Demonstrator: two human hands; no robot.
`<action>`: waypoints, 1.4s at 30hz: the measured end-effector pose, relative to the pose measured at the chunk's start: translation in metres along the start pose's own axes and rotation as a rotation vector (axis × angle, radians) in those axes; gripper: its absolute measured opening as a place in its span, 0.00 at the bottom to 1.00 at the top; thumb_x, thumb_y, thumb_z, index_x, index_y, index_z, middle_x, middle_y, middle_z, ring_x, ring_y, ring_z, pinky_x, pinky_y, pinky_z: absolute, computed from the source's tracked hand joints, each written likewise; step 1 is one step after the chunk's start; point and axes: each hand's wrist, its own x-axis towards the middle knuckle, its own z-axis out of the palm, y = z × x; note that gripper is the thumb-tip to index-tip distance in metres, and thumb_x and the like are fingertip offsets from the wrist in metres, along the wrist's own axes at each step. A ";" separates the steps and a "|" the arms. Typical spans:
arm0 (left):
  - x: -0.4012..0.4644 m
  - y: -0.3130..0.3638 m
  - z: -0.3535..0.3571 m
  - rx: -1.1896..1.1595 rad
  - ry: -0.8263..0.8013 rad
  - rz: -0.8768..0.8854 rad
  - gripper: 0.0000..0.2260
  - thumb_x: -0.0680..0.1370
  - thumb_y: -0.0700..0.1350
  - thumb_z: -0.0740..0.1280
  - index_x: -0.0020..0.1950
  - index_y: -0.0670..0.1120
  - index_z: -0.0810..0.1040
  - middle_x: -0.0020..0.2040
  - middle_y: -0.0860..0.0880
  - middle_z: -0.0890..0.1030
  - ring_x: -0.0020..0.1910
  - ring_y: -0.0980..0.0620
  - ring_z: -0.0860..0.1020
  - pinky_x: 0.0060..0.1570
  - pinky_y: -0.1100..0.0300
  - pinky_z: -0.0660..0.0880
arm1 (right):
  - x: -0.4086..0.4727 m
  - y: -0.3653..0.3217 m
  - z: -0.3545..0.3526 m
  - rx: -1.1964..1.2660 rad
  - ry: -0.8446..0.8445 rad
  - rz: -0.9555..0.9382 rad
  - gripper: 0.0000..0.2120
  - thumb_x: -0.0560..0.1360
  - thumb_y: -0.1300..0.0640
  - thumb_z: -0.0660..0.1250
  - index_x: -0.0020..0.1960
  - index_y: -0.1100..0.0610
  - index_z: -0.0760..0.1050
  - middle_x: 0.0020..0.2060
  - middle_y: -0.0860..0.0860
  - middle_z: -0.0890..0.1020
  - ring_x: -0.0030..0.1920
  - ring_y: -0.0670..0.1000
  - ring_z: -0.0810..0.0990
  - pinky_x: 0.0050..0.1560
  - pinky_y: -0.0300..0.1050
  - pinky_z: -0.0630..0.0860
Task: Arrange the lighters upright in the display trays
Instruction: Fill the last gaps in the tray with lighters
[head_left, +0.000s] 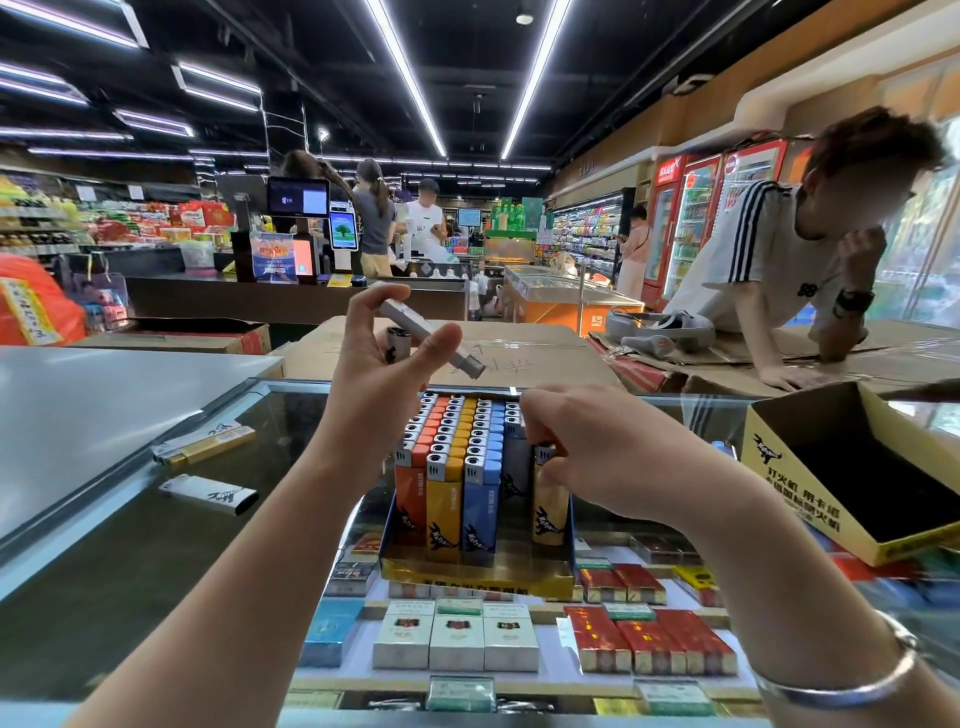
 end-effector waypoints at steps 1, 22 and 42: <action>0.000 0.000 0.000 0.005 0.000 -0.001 0.19 0.68 0.48 0.70 0.55 0.58 0.67 0.35 0.47 0.69 0.30 0.58 0.69 0.25 0.67 0.67 | 0.000 -0.001 -0.001 -0.011 -0.006 -0.006 0.11 0.71 0.59 0.71 0.45 0.52 0.68 0.40 0.44 0.72 0.39 0.47 0.70 0.35 0.38 0.66; 0.001 0.000 -0.003 0.016 -0.019 -0.059 0.20 0.67 0.52 0.71 0.56 0.57 0.68 0.35 0.47 0.71 0.31 0.55 0.70 0.25 0.67 0.68 | 0.004 0.005 0.000 0.091 -0.034 0.048 0.11 0.69 0.55 0.74 0.39 0.48 0.70 0.39 0.42 0.70 0.40 0.44 0.69 0.36 0.39 0.65; -0.008 0.011 0.005 0.075 -0.137 0.047 0.20 0.66 0.53 0.69 0.55 0.51 0.69 0.28 0.52 0.77 0.24 0.60 0.69 0.24 0.70 0.67 | 0.013 -0.003 0.013 0.645 0.609 -0.153 0.12 0.69 0.68 0.71 0.50 0.55 0.79 0.43 0.46 0.82 0.44 0.43 0.82 0.50 0.35 0.78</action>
